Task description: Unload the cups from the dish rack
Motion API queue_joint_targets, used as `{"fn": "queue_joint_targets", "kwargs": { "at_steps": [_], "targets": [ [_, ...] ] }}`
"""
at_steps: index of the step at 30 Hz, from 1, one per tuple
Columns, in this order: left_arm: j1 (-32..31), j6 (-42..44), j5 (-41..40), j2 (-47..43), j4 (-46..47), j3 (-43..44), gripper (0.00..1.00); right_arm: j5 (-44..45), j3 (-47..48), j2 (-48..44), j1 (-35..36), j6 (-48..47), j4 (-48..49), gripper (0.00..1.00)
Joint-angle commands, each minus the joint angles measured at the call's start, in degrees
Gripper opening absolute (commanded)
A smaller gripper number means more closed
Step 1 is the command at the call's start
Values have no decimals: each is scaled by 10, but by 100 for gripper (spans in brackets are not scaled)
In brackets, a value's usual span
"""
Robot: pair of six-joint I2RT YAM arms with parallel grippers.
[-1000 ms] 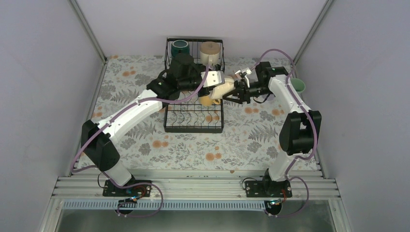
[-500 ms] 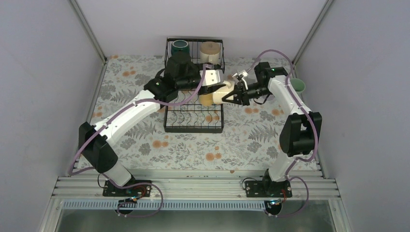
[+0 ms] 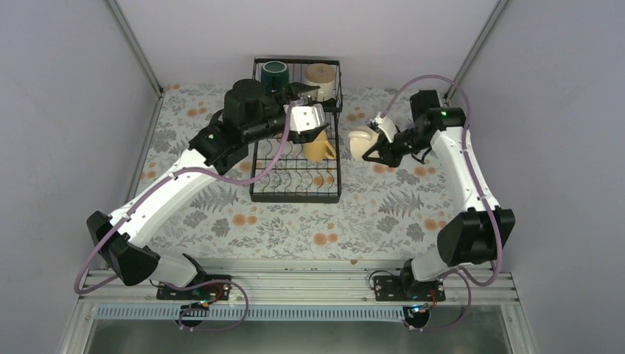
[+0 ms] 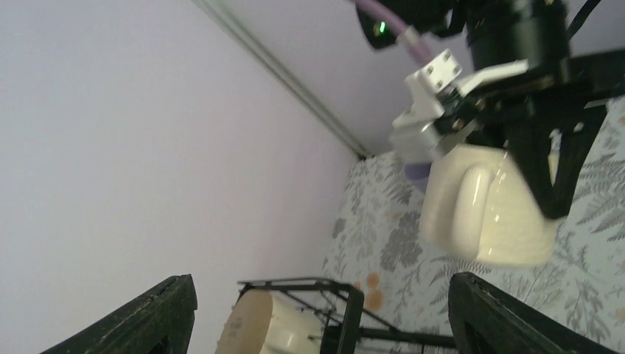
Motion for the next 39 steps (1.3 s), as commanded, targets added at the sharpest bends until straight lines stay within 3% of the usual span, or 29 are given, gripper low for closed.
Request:
{"fn": "queue_joint_targets", "kwargs": {
  "at_steps": [1,8,18,28,39],
  "targets": [
    [1,34,-76,-14,-31,-15,85,116,-2,-28,-4,34,12,4],
    [8,80,-172,-29,-68,-46,92,253,-44,-19,-43,44,14,4],
    [32,108,-209,-68,-76,-106,100,362,-78,18,-172,-16,35,4],
    [38,110,-215,-45,-135,-108,100,403,-75,100,-221,-33,69,4],
    [39,112,-183,-28,-174,-105,100,401,-72,159,-223,-38,90,4]
  ]
}}
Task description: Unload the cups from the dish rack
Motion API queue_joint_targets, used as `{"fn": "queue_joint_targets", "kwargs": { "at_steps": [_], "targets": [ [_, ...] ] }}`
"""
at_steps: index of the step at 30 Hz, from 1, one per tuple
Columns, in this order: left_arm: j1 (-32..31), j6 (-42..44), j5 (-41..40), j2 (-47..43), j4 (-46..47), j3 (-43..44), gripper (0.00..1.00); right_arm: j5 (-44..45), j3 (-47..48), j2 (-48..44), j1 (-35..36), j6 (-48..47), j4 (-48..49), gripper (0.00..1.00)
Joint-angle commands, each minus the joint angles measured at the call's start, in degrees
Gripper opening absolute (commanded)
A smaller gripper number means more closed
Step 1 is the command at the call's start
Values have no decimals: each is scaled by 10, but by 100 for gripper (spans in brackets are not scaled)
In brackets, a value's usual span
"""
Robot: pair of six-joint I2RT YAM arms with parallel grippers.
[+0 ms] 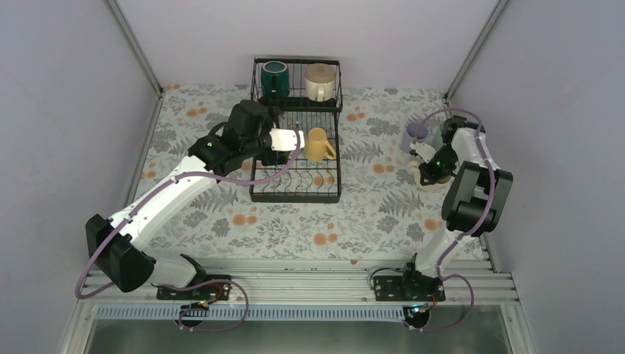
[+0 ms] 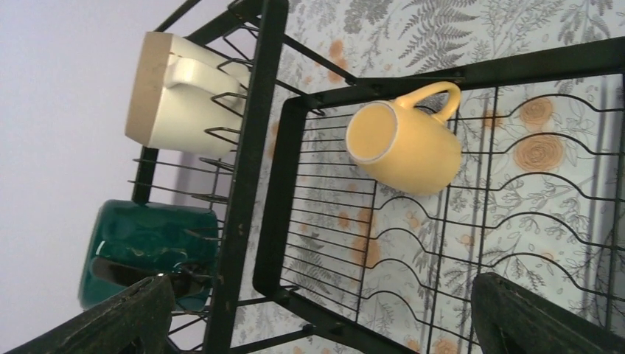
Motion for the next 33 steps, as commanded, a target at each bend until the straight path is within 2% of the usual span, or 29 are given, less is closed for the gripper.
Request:
{"fn": "queue_joint_targets", "kwargs": {
  "at_steps": [1,18,26,33],
  "targets": [
    [2,8,19,4,-22,4,100,6,17,12,-5,-9,18,4],
    [0,23,12,27,-42,2,100,43,47,56,-6,-6,39,4],
    [0,25,19,30,-46,-6,100,49,33,55,-6,-14,28,5],
    [-1,23,39,50,-62,6,100,48,21,57,-6,-15,22,12]
  ]
}}
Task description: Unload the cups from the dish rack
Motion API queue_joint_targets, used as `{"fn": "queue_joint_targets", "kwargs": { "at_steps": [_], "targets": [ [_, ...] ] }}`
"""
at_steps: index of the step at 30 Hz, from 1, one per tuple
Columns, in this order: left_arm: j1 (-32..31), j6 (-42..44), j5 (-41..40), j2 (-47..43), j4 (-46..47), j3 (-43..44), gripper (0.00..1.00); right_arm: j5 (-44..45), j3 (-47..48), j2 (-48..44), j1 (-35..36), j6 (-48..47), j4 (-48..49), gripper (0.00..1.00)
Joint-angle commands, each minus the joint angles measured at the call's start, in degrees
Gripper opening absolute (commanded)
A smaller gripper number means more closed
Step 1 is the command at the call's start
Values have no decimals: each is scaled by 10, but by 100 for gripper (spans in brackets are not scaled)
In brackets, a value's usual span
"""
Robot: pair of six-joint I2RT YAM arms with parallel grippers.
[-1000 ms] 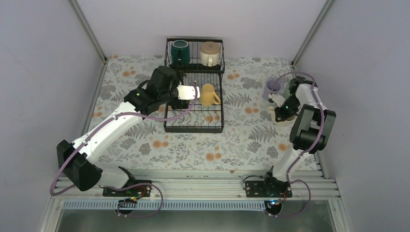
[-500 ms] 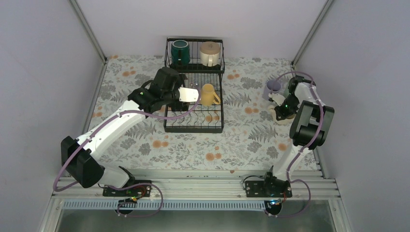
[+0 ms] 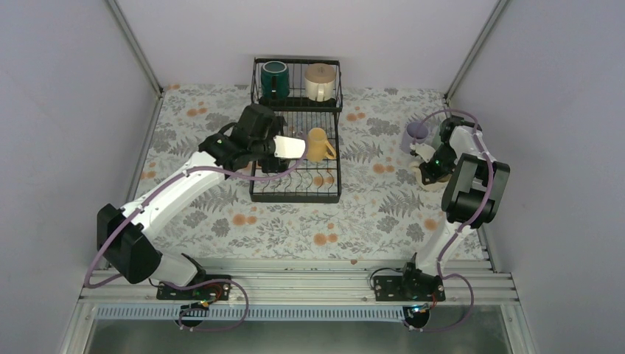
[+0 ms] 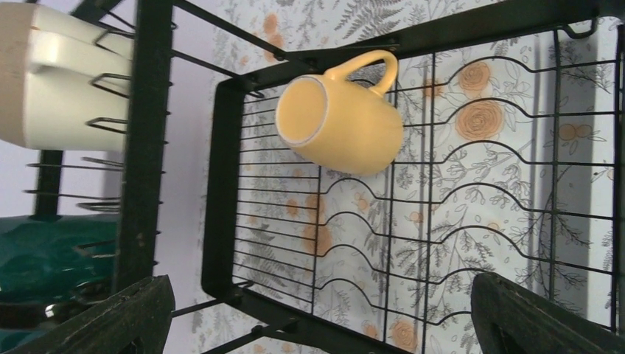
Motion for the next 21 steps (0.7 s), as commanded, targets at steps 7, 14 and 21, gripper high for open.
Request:
{"fn": "queue_joint_targets", "kwargs": {
  "at_steps": [7,14,21],
  "targets": [
    [-5,2,25,28,-23,9,100,8,-1,1,-4,-10,-6,15],
    [-6,1,28,29,-25,11,100,10,-1,-5,-4,-10,-7,27],
    [-14,14,29,49,-28,37,100,-14,36,-56,-4,-16,-43,50]
  ]
}}
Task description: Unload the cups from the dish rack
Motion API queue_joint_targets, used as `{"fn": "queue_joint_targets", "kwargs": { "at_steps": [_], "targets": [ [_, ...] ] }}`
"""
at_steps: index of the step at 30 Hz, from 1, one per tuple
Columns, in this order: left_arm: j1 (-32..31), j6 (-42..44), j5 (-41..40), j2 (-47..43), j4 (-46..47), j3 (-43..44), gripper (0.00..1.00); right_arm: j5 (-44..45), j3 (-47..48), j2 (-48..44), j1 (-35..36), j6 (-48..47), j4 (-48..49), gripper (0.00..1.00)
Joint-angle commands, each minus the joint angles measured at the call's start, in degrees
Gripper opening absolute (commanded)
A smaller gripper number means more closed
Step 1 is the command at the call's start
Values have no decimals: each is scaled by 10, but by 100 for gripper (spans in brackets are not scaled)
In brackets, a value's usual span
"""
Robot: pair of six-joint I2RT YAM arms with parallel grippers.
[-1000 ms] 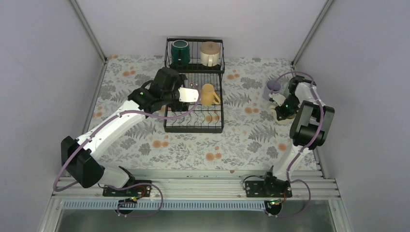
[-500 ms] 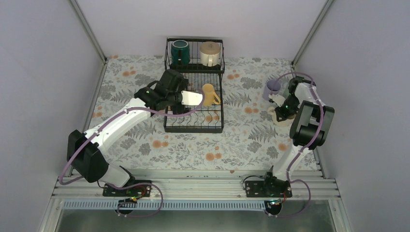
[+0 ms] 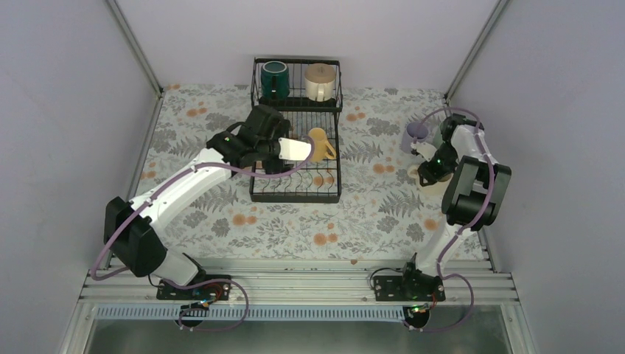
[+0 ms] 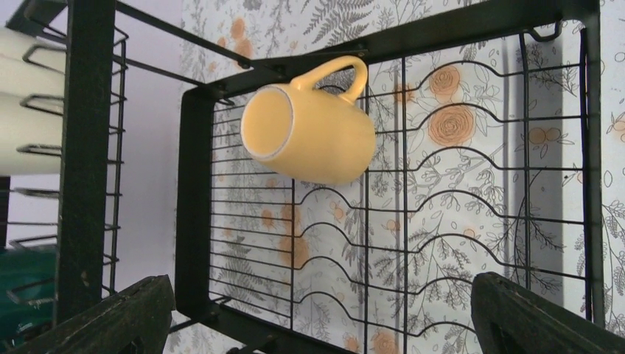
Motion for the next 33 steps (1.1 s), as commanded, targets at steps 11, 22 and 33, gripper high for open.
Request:
{"fn": "queue_joint_targets", "kwargs": {
  "at_steps": [11,22,33],
  "targets": [
    [-36,130,31,95,21,49,100,-107,44,-221,44,-49,-78,72],
    [-44,178,69,262,15,183,100,-286,20,-293,47,-105,-71,73],
    [-45,193,74,397,-51,301,96,-301,-16,-290,46,-109,-60,72]
  ]
}}
